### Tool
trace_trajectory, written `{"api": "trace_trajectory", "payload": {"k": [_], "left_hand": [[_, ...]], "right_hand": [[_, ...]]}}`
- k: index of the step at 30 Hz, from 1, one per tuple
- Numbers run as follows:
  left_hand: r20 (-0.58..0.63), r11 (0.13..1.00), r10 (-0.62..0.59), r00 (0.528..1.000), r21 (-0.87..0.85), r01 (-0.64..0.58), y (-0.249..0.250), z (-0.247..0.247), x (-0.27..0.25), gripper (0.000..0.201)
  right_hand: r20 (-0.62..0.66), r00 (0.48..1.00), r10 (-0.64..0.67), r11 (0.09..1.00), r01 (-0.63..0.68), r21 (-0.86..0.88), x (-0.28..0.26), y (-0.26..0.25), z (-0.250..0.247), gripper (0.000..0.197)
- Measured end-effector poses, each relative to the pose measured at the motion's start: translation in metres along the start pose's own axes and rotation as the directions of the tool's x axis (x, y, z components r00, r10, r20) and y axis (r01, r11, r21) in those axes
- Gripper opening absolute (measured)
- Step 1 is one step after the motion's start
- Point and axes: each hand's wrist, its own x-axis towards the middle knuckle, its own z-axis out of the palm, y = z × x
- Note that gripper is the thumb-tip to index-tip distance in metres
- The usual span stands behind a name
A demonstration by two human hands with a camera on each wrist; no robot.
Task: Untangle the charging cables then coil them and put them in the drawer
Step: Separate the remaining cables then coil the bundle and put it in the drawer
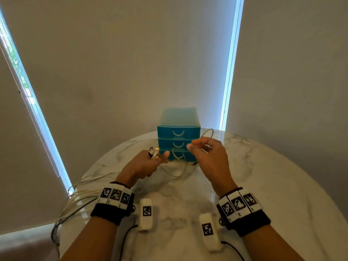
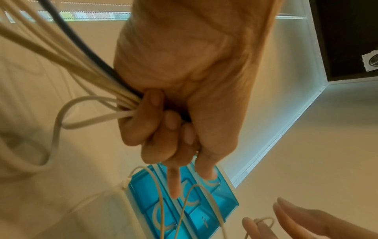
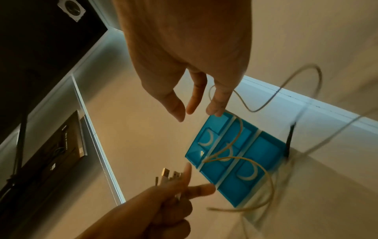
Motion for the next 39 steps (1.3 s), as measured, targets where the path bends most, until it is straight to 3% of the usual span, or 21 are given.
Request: {"api": "trace_trajectory", "payload": {"k": [3,6,9,12,14,16,18,21,23,24,27,30,33,35,39], "left_hand": [[0.025,0.996,-0.013,1.0,-0.087,0.015,0.003,0.0,-0.002,0.061],[0.068,0.99,-0.026,0.997,-0.135,0.035,0.003,0.005,-0.002,0.059],[-0.08,0.982,0.008,0.997,-0.189,-0.023,0.006,0.007,-0.003,0.04],[-0.275,0.963,0.097,0.956,-0.218,-0.16,0.009,0.002,-0.004,0.039],[-0.282,0.947,0.209,0.936,-0.18,-0.265,0.011,-0.003,-0.007,0.042],[-0.209,0.931,0.303,0.93,-0.145,-0.336,0.017,-0.006,-0.013,0.041],[-0.054,0.918,0.376,0.925,-0.114,-0.38,0.024,-0.008,-0.02,0.036],[0.233,0.895,0.442,0.866,-0.042,-0.445,0.026,-0.005,-0.023,0.024],[0.356,0.884,0.44,0.824,-0.011,-0.468,0.03,-0.003,-0.026,0.022],[0.412,0.886,0.424,0.806,-0.004,-0.464,0.033,-0.002,-0.028,0.021],[0.522,0.889,0.382,0.762,0.019,-0.458,0.04,0.0,-0.031,0.02],[0.518,0.903,0.336,0.786,0.059,-0.425,0.038,-0.001,-0.028,0.024],[0.467,0.911,0.324,0.823,0.083,-0.405,0.032,-0.003,-0.026,0.023],[0.413,0.923,0.298,0.861,0.106,-0.37,0.026,-0.006,-0.022,0.024],[0.308,0.961,0.224,0.925,0.087,-0.262,0.014,-0.01,-0.016,0.031]], "right_hand": [[0.046,0.997,0.065,0.993,-0.069,0.098,-0.004,-0.001,0.001,0.015],[0.052,0.994,0.098,0.975,-0.107,0.196,-0.006,-0.009,-0.002,0.02],[0.122,0.982,0.143,0.953,-0.17,0.25,-0.006,-0.012,0.0,0.024],[0.26,0.94,0.218,0.974,-0.228,0.006,-0.008,-0.017,-0.006,0.027],[0.278,0.941,0.193,0.978,-0.161,-0.131,-0.006,-0.02,-0.016,0.029],[0.207,0.967,0.148,0.987,-0.132,-0.093,0.002,-0.02,-0.024,0.039],[0.206,0.953,0.223,0.972,-0.234,0.034,0.006,-0.021,-0.025,0.052],[0.392,0.831,0.396,0.866,-0.48,0.142,0.003,-0.016,-0.018,0.072],[0.491,0.758,0.43,0.814,-0.56,0.152,0.001,-0.011,-0.014,0.073],[0.509,0.75,0.423,0.791,-0.579,0.196,0.001,-0.01,-0.013,0.068],[0.455,0.804,0.383,0.633,-0.587,0.505,0.01,-0.013,-0.024,0.045],[0.325,0.874,0.361,0.424,-0.464,0.777,0.027,-0.012,-0.048,0.022],[0.182,0.907,0.379,0.313,-0.31,0.898,0.041,-0.004,-0.07,0.031],[0.087,0.905,0.417,0.312,-0.233,0.921,0.045,0.002,-0.079,0.037],[-0.137,0.839,0.526,0.436,-0.128,0.891,0.046,0.012,-0.091,0.032]]}}
